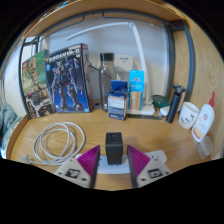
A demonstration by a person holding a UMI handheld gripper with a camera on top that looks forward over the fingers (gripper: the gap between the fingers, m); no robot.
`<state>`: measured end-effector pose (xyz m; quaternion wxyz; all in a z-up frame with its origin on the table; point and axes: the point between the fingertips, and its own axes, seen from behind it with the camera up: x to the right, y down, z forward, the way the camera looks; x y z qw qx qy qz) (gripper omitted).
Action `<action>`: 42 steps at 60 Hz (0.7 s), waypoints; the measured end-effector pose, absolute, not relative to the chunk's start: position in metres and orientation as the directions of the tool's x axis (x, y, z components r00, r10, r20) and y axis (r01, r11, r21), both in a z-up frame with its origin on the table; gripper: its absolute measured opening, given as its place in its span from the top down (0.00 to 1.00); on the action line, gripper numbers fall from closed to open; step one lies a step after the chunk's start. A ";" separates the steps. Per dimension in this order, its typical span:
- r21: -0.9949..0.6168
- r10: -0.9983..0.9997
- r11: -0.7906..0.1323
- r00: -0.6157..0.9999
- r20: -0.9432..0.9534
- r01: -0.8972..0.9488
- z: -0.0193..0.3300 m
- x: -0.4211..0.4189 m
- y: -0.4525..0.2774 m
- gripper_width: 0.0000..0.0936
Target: Unplug charger
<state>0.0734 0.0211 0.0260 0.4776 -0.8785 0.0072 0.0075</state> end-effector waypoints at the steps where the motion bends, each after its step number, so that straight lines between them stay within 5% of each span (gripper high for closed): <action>1: -0.835 -0.002 -0.550 1.000 -0.024 -0.021 0.024 0.073 0.023 0.53; 4: -0.831 -0.024 -0.555 1.000 -0.017 -0.028 0.020 0.078 0.027 0.77; 9: -0.842 -0.032 -0.539 0.999 -0.006 -0.023 0.021 0.076 0.026 0.83; 25: -0.745 -0.059 -0.660 0.995 -0.075 -0.095 0.017 0.077 0.025 0.90; 42: -0.719 -0.110 -0.678 0.988 -0.106 -0.153 0.022 0.078 0.022 0.91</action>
